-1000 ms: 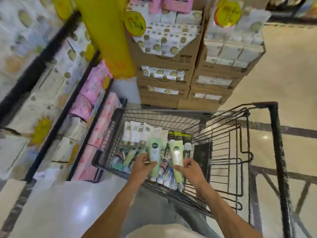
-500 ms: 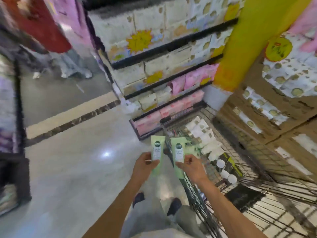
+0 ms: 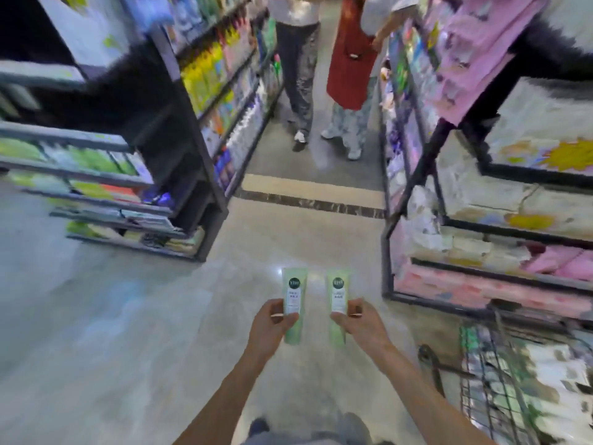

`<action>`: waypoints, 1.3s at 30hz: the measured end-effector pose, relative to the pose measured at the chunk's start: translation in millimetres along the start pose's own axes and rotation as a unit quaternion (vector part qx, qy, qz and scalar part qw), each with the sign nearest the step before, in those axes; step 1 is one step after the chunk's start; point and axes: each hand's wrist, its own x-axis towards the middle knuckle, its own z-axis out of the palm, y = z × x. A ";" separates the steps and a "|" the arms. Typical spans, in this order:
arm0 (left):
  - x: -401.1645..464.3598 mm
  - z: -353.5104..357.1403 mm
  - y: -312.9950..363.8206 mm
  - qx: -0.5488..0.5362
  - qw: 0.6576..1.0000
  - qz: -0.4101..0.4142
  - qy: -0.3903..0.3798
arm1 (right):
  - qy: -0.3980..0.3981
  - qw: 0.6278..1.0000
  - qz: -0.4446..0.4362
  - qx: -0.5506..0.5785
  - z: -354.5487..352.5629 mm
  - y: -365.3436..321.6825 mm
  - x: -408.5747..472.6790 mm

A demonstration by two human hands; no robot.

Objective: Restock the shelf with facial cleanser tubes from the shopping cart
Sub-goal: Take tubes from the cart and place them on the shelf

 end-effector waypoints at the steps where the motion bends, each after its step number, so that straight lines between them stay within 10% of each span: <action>1: 3.0 -27.8 -5.8 -0.007 1.000 0.001 0.020 | -0.017 1.000 -0.006 -0.010 27.5 -14.9 2.2; 22: 59.8 -433.7 -46.8 -0.123 0.914 -0.038 0.384 | -0.369 0.916 -0.119 -0.100 485.8 -267.8 61.4; 39: 225.6 -657.0 6.9 -0.192 0.872 -0.044 0.448 | -0.428 0.885 -0.147 -0.110 715.7 -452.6 170.5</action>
